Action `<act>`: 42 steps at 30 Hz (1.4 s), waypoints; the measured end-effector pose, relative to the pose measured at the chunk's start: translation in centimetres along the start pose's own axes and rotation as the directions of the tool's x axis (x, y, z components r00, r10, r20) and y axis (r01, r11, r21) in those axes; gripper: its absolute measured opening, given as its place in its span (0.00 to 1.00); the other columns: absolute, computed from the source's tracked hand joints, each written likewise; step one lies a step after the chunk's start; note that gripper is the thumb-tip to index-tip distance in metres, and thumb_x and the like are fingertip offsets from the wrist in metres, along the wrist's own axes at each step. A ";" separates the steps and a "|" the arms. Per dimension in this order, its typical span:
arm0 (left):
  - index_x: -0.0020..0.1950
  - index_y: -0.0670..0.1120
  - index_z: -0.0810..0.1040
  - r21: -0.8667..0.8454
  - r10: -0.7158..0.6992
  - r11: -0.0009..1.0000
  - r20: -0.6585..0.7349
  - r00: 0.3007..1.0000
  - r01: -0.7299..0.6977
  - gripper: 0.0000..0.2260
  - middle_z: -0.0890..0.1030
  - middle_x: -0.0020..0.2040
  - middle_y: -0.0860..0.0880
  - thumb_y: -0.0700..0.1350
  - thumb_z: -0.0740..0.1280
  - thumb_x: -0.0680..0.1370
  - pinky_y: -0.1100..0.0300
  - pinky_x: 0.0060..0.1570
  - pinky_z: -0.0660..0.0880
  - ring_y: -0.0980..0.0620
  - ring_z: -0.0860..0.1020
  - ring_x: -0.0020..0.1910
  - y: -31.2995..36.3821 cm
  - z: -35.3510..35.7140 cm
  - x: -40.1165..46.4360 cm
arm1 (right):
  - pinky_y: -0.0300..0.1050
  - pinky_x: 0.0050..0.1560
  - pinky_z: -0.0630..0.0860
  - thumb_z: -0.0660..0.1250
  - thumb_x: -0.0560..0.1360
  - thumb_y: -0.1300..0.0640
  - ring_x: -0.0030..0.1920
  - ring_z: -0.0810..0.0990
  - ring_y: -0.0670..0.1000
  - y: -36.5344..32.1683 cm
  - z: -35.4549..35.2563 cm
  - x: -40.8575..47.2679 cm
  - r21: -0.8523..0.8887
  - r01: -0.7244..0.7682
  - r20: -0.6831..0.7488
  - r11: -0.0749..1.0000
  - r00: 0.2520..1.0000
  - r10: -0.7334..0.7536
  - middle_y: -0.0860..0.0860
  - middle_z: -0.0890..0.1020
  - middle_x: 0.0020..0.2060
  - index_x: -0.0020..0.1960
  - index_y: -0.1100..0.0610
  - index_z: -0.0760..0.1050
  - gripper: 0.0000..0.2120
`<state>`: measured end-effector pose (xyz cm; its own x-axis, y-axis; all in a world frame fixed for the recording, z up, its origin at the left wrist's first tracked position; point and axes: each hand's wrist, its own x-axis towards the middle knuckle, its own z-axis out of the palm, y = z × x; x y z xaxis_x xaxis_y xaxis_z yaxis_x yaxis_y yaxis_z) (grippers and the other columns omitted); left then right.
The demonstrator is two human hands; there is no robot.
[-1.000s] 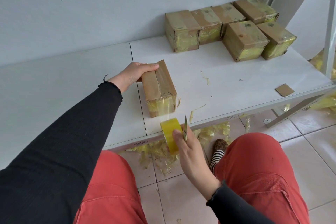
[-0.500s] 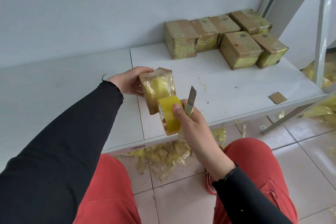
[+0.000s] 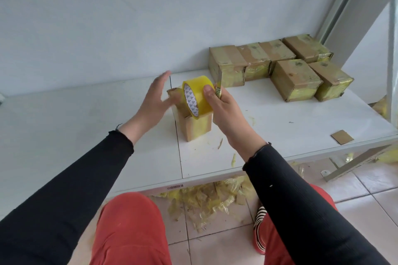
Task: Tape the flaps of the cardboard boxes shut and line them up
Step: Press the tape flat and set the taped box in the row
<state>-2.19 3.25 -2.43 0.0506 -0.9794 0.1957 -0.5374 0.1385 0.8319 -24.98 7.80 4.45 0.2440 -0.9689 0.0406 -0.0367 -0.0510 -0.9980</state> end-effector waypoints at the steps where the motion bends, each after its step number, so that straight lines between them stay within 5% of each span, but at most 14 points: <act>1: 0.84 0.53 0.55 0.116 0.020 0.993 0.115 0.993 -0.033 0.49 0.58 0.82 0.55 0.70 0.71 0.69 0.60 0.77 0.55 0.57 0.55 0.81 0.1 -0.1 -0.7 | 0.66 0.65 0.73 0.58 0.86 0.49 0.58 0.78 0.67 0.1 0.0 0.2 0.001 -0.004 0.004 1.000 1.000 0.004 0.70 0.77 0.59 0.60 0.70 0.72 0.22; 7: 0.83 0.57 0.50 0.310 0.043 0.947 0.124 0.991 -0.080 0.57 0.66 0.69 0.59 0.66 0.77 0.61 0.57 0.69 0.64 0.55 0.61 0.71 0.8 1.0 -1.0 | 0.62 0.68 0.73 0.59 0.85 0.45 0.58 0.81 0.58 0.0 -0.2 0.4 0.007 -0.054 0.091 0.999 0.994 0.053 0.59 0.83 0.57 0.62 0.61 0.77 0.20; 8: 0.82 0.55 0.53 0.300 0.038 0.952 0.100 0.994 -0.066 0.55 0.68 0.70 0.57 0.64 0.79 0.62 0.55 0.69 0.66 0.54 0.63 0.69 0.7 1.0 -0.9 | 0.57 0.66 0.74 0.59 0.85 0.46 0.50 0.76 0.47 0.3 -0.5 0.3 0.011 -0.055 0.110 0.998 0.993 0.053 0.54 0.83 0.56 0.63 0.60 0.77 0.19; 9: 0.82 0.54 0.55 0.292 0.034 0.955 0.089 0.995 -0.058 0.54 0.69 0.70 0.55 0.62 0.79 0.63 0.53 0.69 0.67 0.53 0.63 0.68 0.5 1.1 -0.9 | 0.41 0.48 0.69 0.59 0.86 0.48 0.47 0.67 0.41 0.6 -0.7 0.2 0.022 -0.037 0.125 0.999 0.992 0.034 0.52 0.83 0.55 0.64 0.61 0.76 0.18; 10: 0.82 0.53 0.56 0.294 0.032 0.954 0.087 0.996 -0.056 0.53 0.69 0.69 0.55 0.62 0.79 0.63 0.53 0.69 0.67 0.54 0.64 0.67 0.3 1.1 -0.9 | 0.44 0.70 0.66 0.59 0.86 0.50 0.50 0.58 0.39 0.9 -0.9 0.1 0.029 -0.009 0.133 1.000 0.991 0.005 0.51 0.83 0.54 0.63 0.62 0.75 0.17; 11: 0.82 0.54 0.55 0.296 0.032 0.953 0.088 0.996 -0.057 0.53 0.69 0.68 0.55 0.63 0.77 0.62 0.55 0.68 0.66 0.55 0.63 0.66 0.2 1.1 -0.9 | 0.35 0.50 0.76 0.59 0.86 0.52 0.43 0.67 0.38 1.1 -1.0 -0.1 0.024 0.024 0.133 0.999 0.991 -0.027 0.50 0.83 0.51 0.61 0.64 0.75 0.16; 14: 0.84 0.55 0.54 0.305 0.022 0.951 0.113 0.993 -0.056 0.53 0.67 0.71 0.55 0.66 0.73 0.63 0.60 0.67 0.61 0.56 0.61 0.68 0.5 0.9 -0.6 | 0.27 0.37 0.69 0.58 0.87 0.54 0.37 0.75 0.36 1.7 -1.1 -1.2 -0.009 0.066 0.122 0.998 0.990 -0.064 0.34 0.77 0.36 0.49 0.52 0.76 0.11; 17: 0.83 0.60 0.58 0.337 0.064 0.935 0.144 0.988 -0.110 0.46 0.66 0.73 0.54 0.62 0.77 0.69 0.61 0.70 0.58 0.54 0.61 0.70 0.4 1.0 -0.4 | 0.32 0.35 0.65 0.58 0.87 0.53 0.31 0.68 0.38 3.8 -1.9 -2.7 -0.075 0.058 0.075 0.995 0.996 -0.053 0.35 0.71 0.29 0.38 0.44 0.70 0.19; 27: 0.72 0.68 0.74 0.095 -0.012 0.995 0.178 0.984 -0.005 0.31 0.62 0.75 0.57 0.52 0.80 0.72 0.59 0.75 0.57 0.58 0.61 0.77 1.1 1.6 -0.5 | 0.46 0.41 0.65 0.57 0.86 0.50 0.41 0.70 0.50 7.7 -2.1 -2.3 -0.201 -0.197 0.124 0.960 0.967 0.225 0.53 0.72 0.41 0.49 0.55 0.71 0.12; 32: 0.57 0.65 0.84 -0.180 -0.220 0.952 0.164 0.962 0.248 0.20 0.82 0.52 0.61 0.62 0.75 0.66 0.62 0.57 0.76 0.57 0.79 0.52 2.3 -0.1 0.8 | 0.47 0.47 0.62 0.59 0.84 0.43 0.45 0.68 0.51 4.6 -3.0 -1.1 -0.008 -0.097 0.158 0.995 0.983 0.097 0.51 0.71 0.44 0.52 0.66 0.72 0.23; 35: 0.47 0.55 0.84 -0.224 -0.434 0.840 0.269 0.860 0.494 0.19 0.77 0.38 0.57 0.65 0.72 0.64 0.51 0.53 0.80 0.51 0.74 0.40 1.1 -0.1 0.1 | 0.36 0.38 0.65 0.60 0.85 0.45 0.36 0.70 0.44 3.6 -3.2 -0.4 0.000 -0.047 0.179 0.999 0.983 0.046 0.42 0.72 0.34 0.41 0.49 0.72 0.16; 38: 0.54 0.59 0.83 -0.180 -0.454 0.851 0.218 0.864 0.493 0.14 0.80 0.53 0.61 0.63 0.71 0.73 0.52 0.63 0.70 0.57 0.77 0.53 -0.3 -0.1 -0.3 | 0.32 0.38 0.67 0.59 0.86 0.51 0.36 0.72 0.41 3.9 -2.4 0.0 -0.043 -0.020 0.222 0.999 0.975 0.029 0.40 0.74 0.35 0.44 0.51 0.70 0.12; 40: 0.66 0.60 0.81 -0.096 -0.262 0.958 0.085 0.961 0.270 0.12 0.73 0.69 0.65 0.53 0.69 0.82 0.60 0.69 0.61 0.62 0.69 0.71 -1.1 -0.6 0.1 | 0.40 0.42 0.66 0.59 0.86 0.53 0.40 0.70 0.46 4.1 -1.4 0.6 -0.078 0.014 0.237 0.997 0.972 0.005 0.47 0.72 0.39 0.47 0.56 0.69 0.11; 42: 0.67 0.53 0.81 0.064 -0.079 0.995 0.028 0.996 0.077 0.13 0.73 0.70 0.61 0.43 0.65 0.84 0.70 0.66 0.61 0.61 0.66 0.75 -1.4 -0.6 0.5 | 0.47 0.46 0.66 0.58 0.87 0.54 0.44 0.69 0.49 3.9 -0.5 1.1 -0.112 0.045 0.223 0.993 0.975 -0.019 0.53 0.72 0.42 0.53 0.65 0.70 0.13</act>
<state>-0.88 2.66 -3.17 0.0692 -0.9910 0.1142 -0.5847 0.0524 0.8096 -25.33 6.38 0.63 0.4548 -0.8893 0.0475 -0.1339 -0.1210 -0.9836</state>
